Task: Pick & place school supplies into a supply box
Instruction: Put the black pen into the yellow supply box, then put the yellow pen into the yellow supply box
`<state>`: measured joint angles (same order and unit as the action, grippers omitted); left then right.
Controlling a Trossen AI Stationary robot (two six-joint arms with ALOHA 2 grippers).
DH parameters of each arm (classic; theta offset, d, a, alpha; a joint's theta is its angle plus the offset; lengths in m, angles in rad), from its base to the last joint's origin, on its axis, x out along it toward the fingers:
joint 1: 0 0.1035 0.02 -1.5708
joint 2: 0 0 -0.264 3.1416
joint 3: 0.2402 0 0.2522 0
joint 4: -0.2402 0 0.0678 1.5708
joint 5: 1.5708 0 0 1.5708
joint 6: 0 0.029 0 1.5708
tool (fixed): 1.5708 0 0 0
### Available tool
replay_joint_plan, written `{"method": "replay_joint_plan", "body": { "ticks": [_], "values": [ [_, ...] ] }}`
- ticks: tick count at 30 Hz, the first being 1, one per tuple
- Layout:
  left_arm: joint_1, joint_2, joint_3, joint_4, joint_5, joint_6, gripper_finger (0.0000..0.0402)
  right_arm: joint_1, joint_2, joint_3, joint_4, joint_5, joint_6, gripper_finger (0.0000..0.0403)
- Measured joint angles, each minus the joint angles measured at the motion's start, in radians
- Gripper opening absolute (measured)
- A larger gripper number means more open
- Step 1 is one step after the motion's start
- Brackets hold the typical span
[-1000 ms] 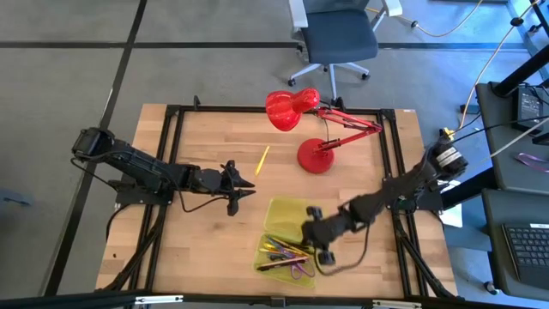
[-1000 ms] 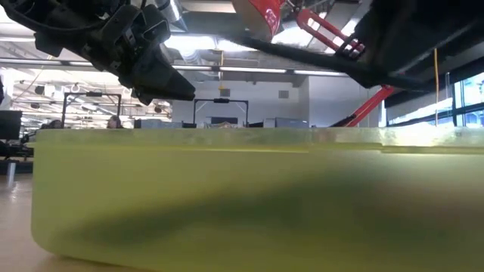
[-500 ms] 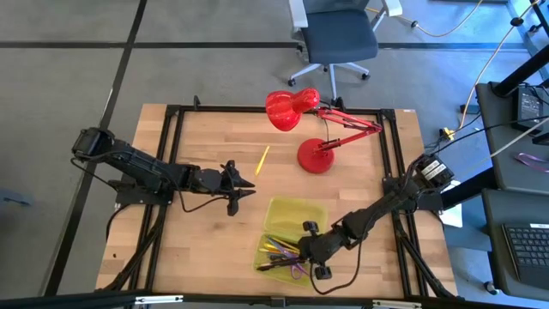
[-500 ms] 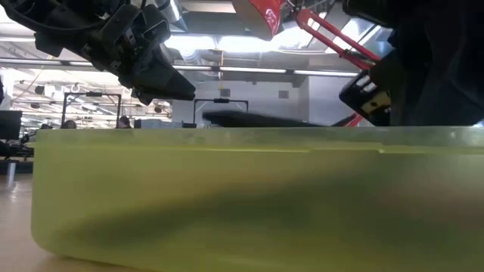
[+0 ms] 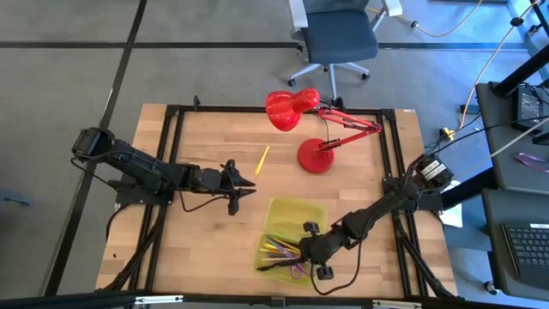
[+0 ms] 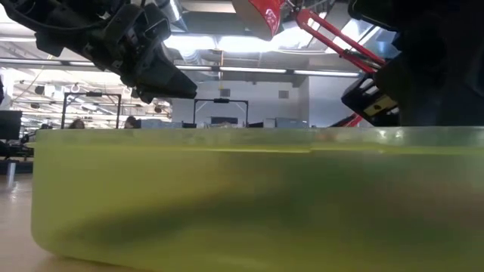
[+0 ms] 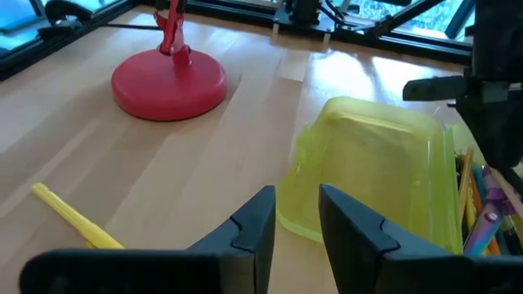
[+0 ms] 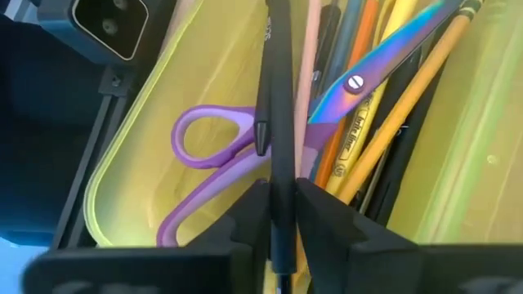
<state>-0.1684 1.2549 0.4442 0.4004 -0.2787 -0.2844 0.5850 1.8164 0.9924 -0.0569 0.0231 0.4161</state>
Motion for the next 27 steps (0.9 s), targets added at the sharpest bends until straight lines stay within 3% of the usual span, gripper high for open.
{"method": "replay_joint_plan", "body": {
  "ticks": [6, 11, 18, 23, 27],
  "values": [
    [0.0, 0.0, 0.0, 0.0, 0.009, 0.018, 0.0091, 0.0, -0.001, 0.0, -0.001, 0.001, -0.003, 0.0134],
    [0.0, 0.0, 0.0, -0.013, 0.029, -0.018, 0.0118, 0.0, -0.06, 0.0, -0.07, 0.016, 0.023, 0.017],
    [0.0, 0.0, 0.0, -0.011, 0.024, -0.046, 0.0192, 0.036, -0.205, -0.006, -0.183, 0.122, -0.005, 0.0176],
    [0.0, 0.0, 0.0, -0.011, 0.063, -0.074, 0.0212, 0.075, -0.369, -0.144, -0.138, 0.207, 0.04, 0.0177],
    [0.022, 0.0, 0.025, -0.057, -0.091, -0.12, 0.0206, 0.107, -0.513, -0.301, -0.014, 0.304, 0.05, 0.0177]
  ]
}}
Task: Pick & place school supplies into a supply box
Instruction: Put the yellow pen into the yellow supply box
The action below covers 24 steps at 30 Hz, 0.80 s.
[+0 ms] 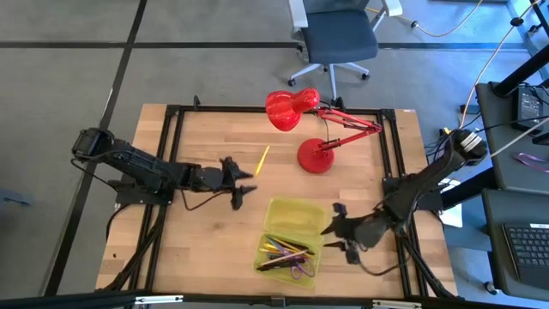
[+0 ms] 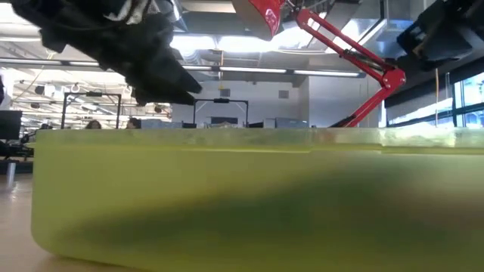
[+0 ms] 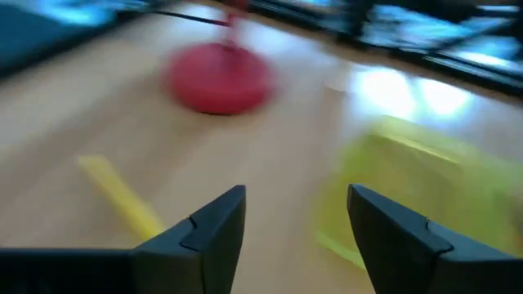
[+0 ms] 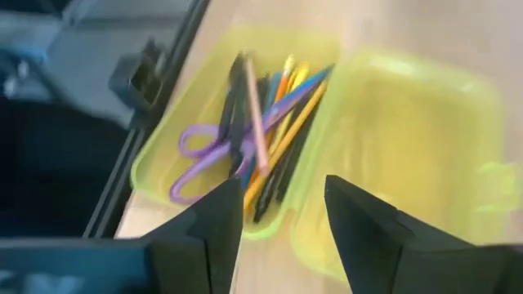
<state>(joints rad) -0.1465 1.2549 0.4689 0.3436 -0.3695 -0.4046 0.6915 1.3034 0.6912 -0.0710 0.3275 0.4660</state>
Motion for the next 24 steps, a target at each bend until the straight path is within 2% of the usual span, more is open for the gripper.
{"method": "replay_joint_plan", "body": {
  "ticks": [3, 6, 9, 13, 18, 24],
  "values": [
    [0.05, 0.007, 0.055, -0.138, -0.093, -0.009, 0.02, -0.003, -0.078, -0.1, 0.109, 0.071, -0.004, 0.0177],
    [0.114, 0.044, 0.11, -0.223, -0.106, -0.08, 0.0197, -0.032, -0.134, -0.165, 0.161, 0.084, 0.001, 0.0177],
    [0.168, 0.113, 0.156, -0.229, -0.093, -0.155, 0.0196, -0.056, -0.162, -0.208, 0.181, 0.077, 0.007, 0.0177],
    [0.209, 0.235, 0.206, -0.247, -0.082, -0.215, 0.0196, -0.082, -0.174, -0.225, 0.171, 0.069, 0.027, 0.0177],
    [0.236, 0.368, 0.288, -0.284, -0.078, -0.216, 0.0196, -0.101, -0.174, -0.225, 0.172, 0.028, 0.027, 0.0177],
    [0.246, 0.472, 0.359, -0.321, -0.069, -0.214, 0.0196, -0.102, -0.174, -0.225, 0.18, 0.01, 0.028, 0.0177]
  ]
}}
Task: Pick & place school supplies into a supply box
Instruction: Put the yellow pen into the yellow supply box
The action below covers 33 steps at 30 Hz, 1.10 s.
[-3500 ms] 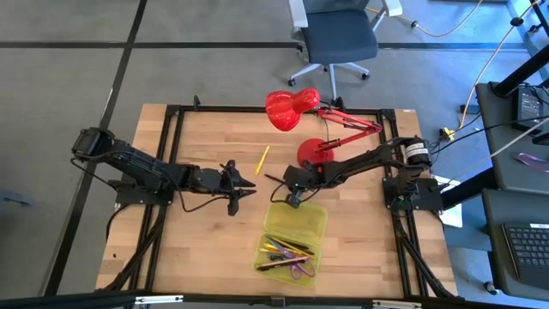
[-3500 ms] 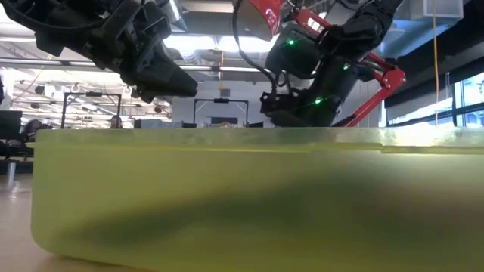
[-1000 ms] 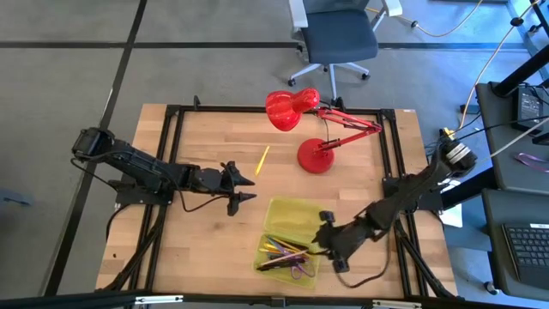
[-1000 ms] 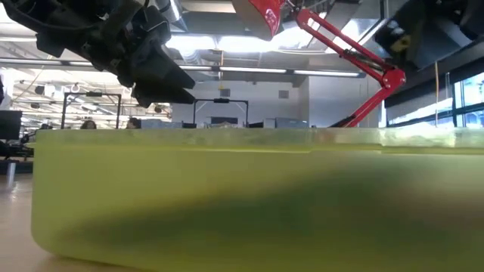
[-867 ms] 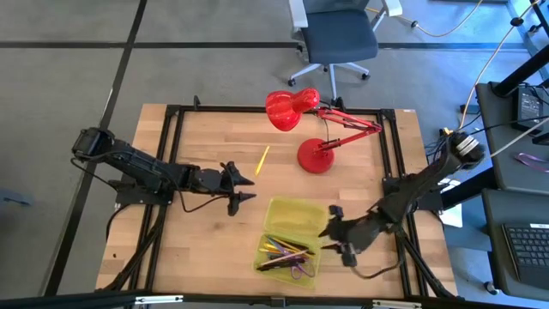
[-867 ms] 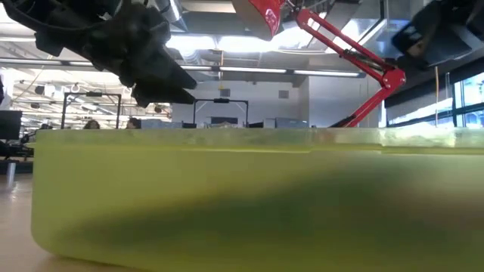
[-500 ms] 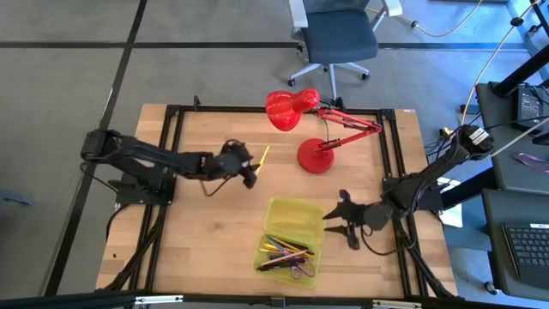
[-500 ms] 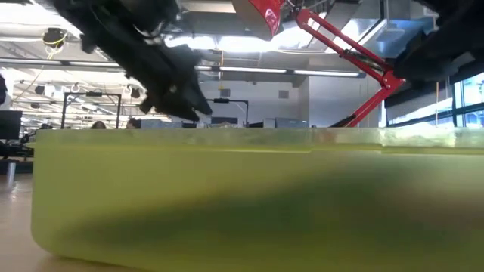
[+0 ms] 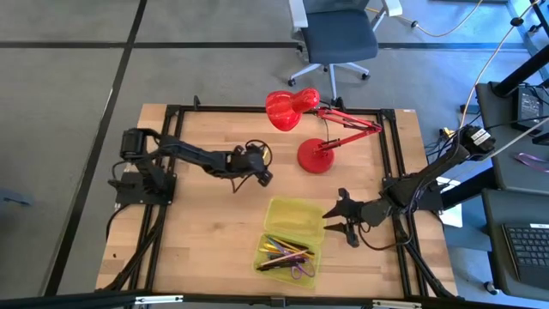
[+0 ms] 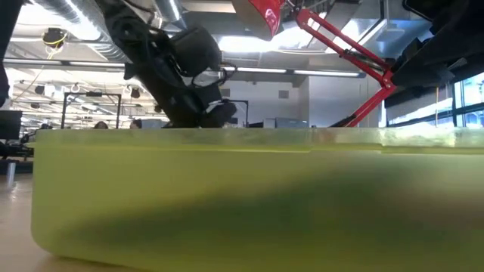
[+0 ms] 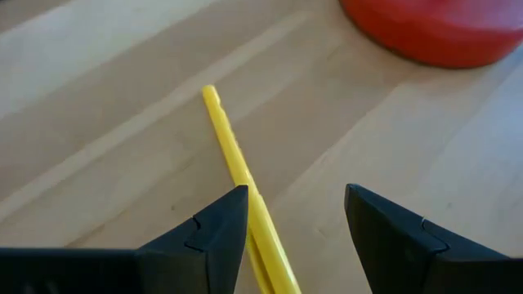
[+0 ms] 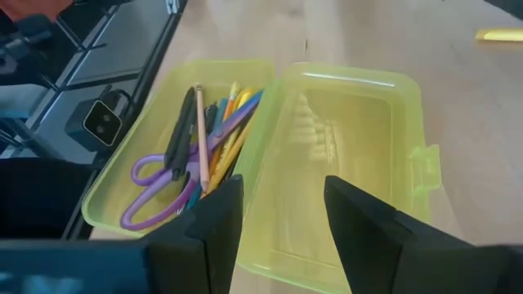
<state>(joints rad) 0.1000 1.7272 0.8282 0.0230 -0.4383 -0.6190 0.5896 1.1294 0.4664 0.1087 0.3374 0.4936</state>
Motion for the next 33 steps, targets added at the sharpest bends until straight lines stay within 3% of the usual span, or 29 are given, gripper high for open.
{"method": "replay_joint_plan", "body": {
  "ticks": [16, 33],
  "values": [
    [0.005, 0.08, 0.034, -0.165, 0.021, -0.095, 0.019, 0.0, 0.0, 0.0, -0.002, -0.001, -0.002, 0.0177],
    [-0.001, 0.081, 0.032, -0.152, 0.048, -0.01, 0.0048, 0.0, 0.0, 0.0, -0.009, 0.0, -0.004, 0.0177]
  ]
}}
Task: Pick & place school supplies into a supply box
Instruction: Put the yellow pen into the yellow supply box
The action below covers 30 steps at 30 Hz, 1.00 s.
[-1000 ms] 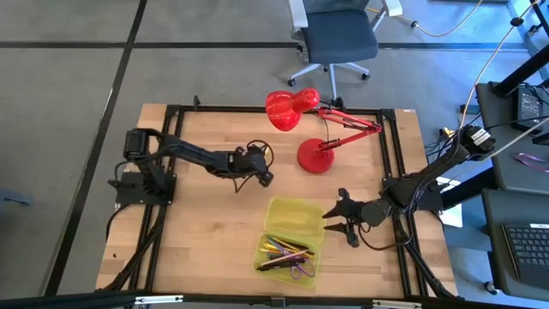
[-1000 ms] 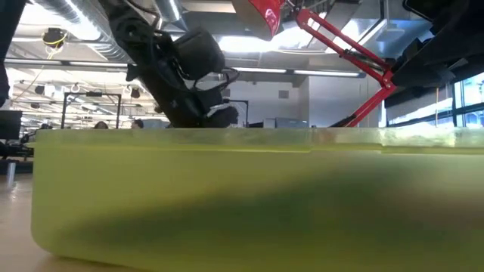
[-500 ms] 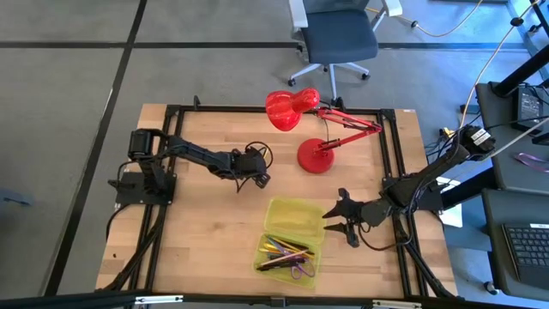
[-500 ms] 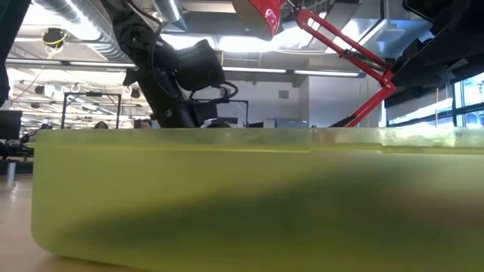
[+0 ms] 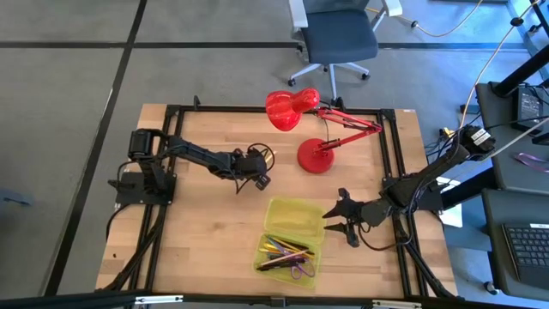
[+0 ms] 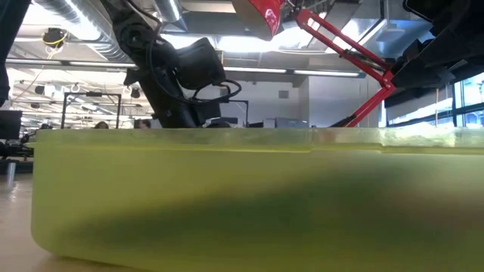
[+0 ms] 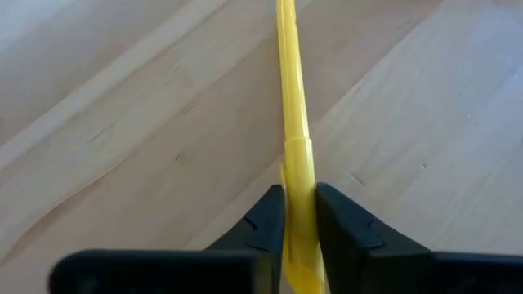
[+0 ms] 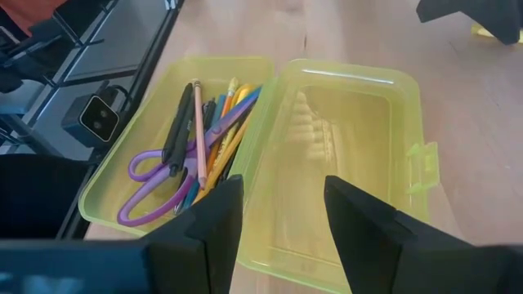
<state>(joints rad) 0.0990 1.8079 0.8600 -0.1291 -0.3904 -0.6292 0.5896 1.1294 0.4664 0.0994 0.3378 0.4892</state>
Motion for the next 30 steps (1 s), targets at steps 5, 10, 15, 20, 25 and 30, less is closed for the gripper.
{"method": "replay_joint_plan", "body": {
  "ticks": [5, 10, 15, 20, 25, 30],
  "values": [
    [0.001, -0.028, 0.003, -0.017, 0.051, 0.05, 0.0033, 0.0, 0.0, 0.0, -0.001, 0.0, 0.0, 0.0177],
    [-0.007, -0.097, 0.028, -0.034, 0.141, 0.102, 0.0034, 0.0, 0.0, 0.001, -0.01, 0.001, 0.0, 0.0177],
    [-0.05, -0.168, 0.079, -0.034, 0.309, 0.191, 0.0027, 0.0, 0.0, 0.001, -0.029, 0.001, -0.001, 0.0177],
    [-0.18, -0.2, 0.148, -0.026, 0.448, 0.281, 0.0, 0.0, 0.0, 0.001, -0.063, 0.02, 0.003, 0.0177],
    [-0.298, -0.199, 0.181, -0.034, 0.288, 0.246, 0.0, 0.0, 0.001, 0.001, -0.067, 0.029, 0.004, 0.0177],
    [-0.306, -0.199, 0.187, -0.098, 0.136, 0.378, 0.0003, 0.0, 0.001, 0.001, -0.067, 0.035, 0.004, 0.0177]
  ]
}}
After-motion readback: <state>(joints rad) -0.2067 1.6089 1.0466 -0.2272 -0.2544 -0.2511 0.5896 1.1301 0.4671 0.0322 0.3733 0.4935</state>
